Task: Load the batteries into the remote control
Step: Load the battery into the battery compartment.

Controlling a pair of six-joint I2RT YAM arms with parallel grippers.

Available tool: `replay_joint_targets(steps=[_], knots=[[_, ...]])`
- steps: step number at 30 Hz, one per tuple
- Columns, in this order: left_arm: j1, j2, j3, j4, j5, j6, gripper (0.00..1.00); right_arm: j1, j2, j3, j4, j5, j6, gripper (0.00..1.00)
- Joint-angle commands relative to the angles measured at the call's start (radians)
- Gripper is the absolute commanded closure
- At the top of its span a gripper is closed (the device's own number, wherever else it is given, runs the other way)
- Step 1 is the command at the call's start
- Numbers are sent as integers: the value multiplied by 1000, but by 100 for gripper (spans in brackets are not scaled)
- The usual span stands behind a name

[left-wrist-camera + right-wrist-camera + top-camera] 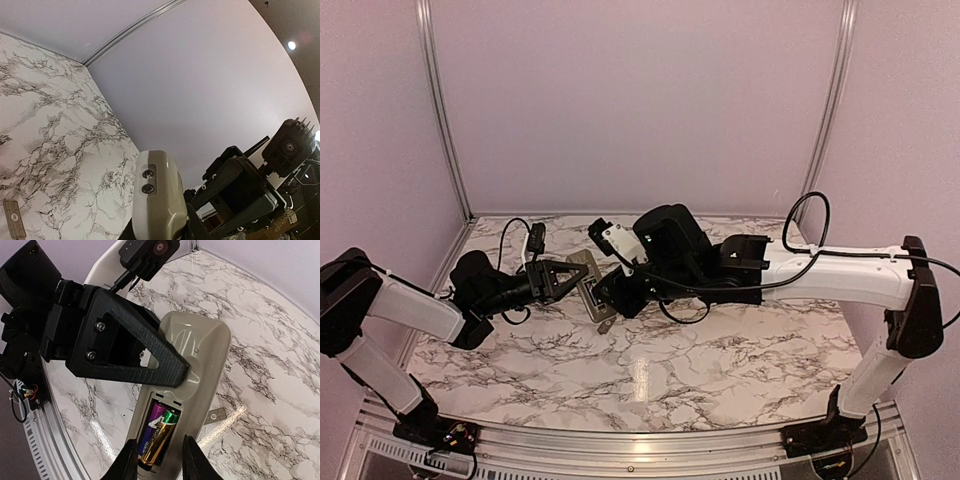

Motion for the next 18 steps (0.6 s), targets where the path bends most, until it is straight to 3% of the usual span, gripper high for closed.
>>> replay_joint_targets(steps=[1,9,18], knots=[[1,-17,22,-1,1,18,100,-3,34,52,-64,-5,0,71],[3,-11,27,1,3,17,100,-2,28,46,-98,13,2,64],[1,-37,77,-270,-94,201,100,-14,145,134,-161,93,52,65]])
